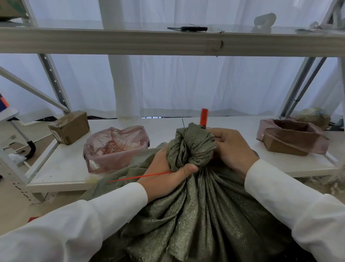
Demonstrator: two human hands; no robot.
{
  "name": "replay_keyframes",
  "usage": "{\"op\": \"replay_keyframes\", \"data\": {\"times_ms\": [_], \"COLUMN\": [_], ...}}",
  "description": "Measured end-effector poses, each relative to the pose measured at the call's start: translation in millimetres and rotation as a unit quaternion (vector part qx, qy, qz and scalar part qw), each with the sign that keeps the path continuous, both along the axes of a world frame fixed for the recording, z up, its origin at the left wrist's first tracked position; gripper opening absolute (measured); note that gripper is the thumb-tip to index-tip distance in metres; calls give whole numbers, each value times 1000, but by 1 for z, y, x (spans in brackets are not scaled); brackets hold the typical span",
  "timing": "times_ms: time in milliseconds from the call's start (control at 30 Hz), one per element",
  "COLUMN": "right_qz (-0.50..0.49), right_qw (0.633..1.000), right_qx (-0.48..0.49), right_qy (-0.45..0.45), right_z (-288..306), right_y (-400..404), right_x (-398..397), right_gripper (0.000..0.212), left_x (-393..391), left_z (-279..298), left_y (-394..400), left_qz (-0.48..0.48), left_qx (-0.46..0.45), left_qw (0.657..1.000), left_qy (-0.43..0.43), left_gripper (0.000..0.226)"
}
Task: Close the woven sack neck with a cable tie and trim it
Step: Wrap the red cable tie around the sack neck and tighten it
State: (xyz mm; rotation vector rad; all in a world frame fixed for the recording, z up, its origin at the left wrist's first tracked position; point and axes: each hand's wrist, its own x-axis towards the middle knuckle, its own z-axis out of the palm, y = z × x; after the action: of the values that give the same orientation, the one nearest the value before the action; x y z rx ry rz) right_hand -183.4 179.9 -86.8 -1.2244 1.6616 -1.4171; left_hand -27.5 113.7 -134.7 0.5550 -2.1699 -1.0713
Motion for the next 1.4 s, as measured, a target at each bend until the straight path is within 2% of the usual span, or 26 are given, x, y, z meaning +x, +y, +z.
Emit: {"op": "replay_keyframes", "data": {"times_ms": [100,167,233,333,467,600,700,900,1033,1100,1167,1233,1300,1400], "right_qz": [28,44,68,111,141,103,85,134,143,147,124,83,47,36], "right_qw": [999,991,978,976,977,987,985,935,898,861,814,782,777,784], "right_qx": [-2,7,18,50,110,107,109,153,223,266,278,249,221,209], "right_qy": [44,125,195,181,119,60,99,291,352,407,494,566,588,584], "right_z": [2,3,6,14,22,23,24,46,63,71,72,64,51,41], "right_y": [-1,-1,-2,-3,-7,-12,-14,-14,-18,-24,-32,-40,-48,-55], "right_x": [0,0,2,0,-8,-4,-3,-2,4,17,32,43,47,44], "right_gripper": [19,22,33,28,23,15,14,5,37,53,53,50,45,43], "left_x": [-2,-3,-1,1,2,4,5,4,4,2,1,1,2,2], "left_z": [-2,-1,1,6,8,10,10,8,6,5,3,2,0,-2], "left_y": [-2,-3,-3,-4,-5,-3,-1,-1,-2,-4,-6,-10,-14,-18], "left_qz": [-8,-9,-10,-24,-37,-40,-37,-24,-10,-5,-2,-7,-8,-2], "left_qx": [-24,-44,-58,-75,-178,-202,-201,-246,-275,-279,-282,-282,-292,-285], "left_qw": [999,998,997,996,978,971,971,956,944,942,938,936,935,944], "left_qy": [-26,-37,-41,-40,-104,-122,-125,-156,-180,-185,-200,-210,-199,-165], "left_gripper": [79,75,75,69,86,88,86,86,88,81,81,83,85,72]}}
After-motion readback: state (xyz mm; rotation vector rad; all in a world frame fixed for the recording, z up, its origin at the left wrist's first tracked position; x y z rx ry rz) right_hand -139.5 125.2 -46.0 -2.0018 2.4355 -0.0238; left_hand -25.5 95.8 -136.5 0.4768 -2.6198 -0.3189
